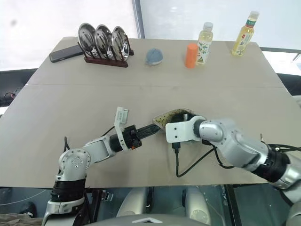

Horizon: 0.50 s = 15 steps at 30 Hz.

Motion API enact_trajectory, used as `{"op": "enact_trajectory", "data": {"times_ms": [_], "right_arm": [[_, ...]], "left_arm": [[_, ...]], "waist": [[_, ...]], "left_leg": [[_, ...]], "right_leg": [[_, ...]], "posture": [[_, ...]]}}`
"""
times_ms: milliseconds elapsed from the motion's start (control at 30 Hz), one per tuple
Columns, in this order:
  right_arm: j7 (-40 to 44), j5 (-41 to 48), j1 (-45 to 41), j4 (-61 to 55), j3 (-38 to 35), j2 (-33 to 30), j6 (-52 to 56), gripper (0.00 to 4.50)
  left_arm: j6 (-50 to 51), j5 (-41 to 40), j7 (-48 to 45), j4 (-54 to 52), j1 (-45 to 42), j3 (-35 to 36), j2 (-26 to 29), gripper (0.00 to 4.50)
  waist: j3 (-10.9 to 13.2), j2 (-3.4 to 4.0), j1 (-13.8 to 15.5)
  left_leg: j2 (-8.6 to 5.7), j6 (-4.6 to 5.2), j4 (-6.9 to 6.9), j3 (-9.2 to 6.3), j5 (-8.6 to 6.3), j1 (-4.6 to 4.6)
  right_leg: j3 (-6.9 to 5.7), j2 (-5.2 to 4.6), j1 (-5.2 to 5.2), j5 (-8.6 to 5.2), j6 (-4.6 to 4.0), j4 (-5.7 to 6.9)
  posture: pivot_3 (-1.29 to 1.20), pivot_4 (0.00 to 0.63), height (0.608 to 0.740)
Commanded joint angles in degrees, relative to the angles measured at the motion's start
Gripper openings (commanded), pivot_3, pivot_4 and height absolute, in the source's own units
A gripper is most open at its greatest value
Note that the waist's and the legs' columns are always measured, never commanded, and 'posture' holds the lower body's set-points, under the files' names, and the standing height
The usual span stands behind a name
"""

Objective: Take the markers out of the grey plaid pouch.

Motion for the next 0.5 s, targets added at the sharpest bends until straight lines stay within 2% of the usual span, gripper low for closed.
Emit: {"op": "enact_trajectory", "data": {"times_ms": [33,100,167,300,433,500], "right_arm": [[2.5,-6.3,1.6,4.9,1.8,2.4,1.3,3.02],[3.8,-7.1,3.1,4.9,0.3,3.1,2.1,2.62],[4.7,-5.2,4.6,2.0,-4.9,3.0,3.2,1.98],[7.4,4.7,8.9,-5.6,-18.2,4.6,2.3,0.03],[9.3,18.7,12.1,-11.3,-34.6,9.4,5.1,0.03],[10.2,23.5,13.8,-11.7,-39.5,10.9,3.3,0.03]], "left_arm": [[-1.0,-1.0,-0.4,-1.5,-0.3,0.5,-0.3,0.0],[-1.4,-0.6,-0.3,-1.8,-0.2,0.3,-0.3,0.0],[-2.4,0.6,0.3,-1.8,-0.1,0.4,-0.5,0.0],[-5.9,4.8,0.4,-0.8,-0.5,-0.6,-0.5,0.0],[-13.8,13.6,-1.2,1.3,-1.3,-3.8,0.1,0.0],[-16.5,16.5,-1.7,2.5,-1.9,-4.9,0.1,0.0]], "waist": [[0.0,0.0,0.0],[-0.1,-0.04,0.0],[-0.1,-0.05,0.0],[-0.1,-0.06,0.3],[0.0,-0.04,0.3],[0.0,-0.06,0.4]], "left_leg": [[0.0,-0.01,0.0,0.0,0.0,0.01],[0.0,-0.02,0.0,-0.02,0.01,0.04],[0.0,-0.02,0.0,-0.06,0.01,0.1],[-0.04,-0.03,0.04,-0.07,0.01,0.04],[-0.04,-0.03,-0.03,-0.07,0.01,0.02],[-0.03,-0.03,-0.04,-0.09,0.01,0.03]], "right_leg": [[0.0,0.01,0.01,0.0,0.0,0.0],[0.0,0.01,0.04,0.0,0.0,0.02],[-0.03,0.02,0.13,0.0,0.0,0.02],[-0.03,-0.03,0.14,0.0,0.0,0.01],[-0.02,-0.02,0.16,0.0,-0.01,-0.02],[-0.04,-0.01,0.17,0.0,-0.01,-0.03]], "posture": [[0.0,0.15,0.74],[0.0,0.15,0.74],[0.0,0.15,0.74],[0.0,0.15,0.74],[0.0,0.15,0.74],[0.0,0.15,0.74]]}}
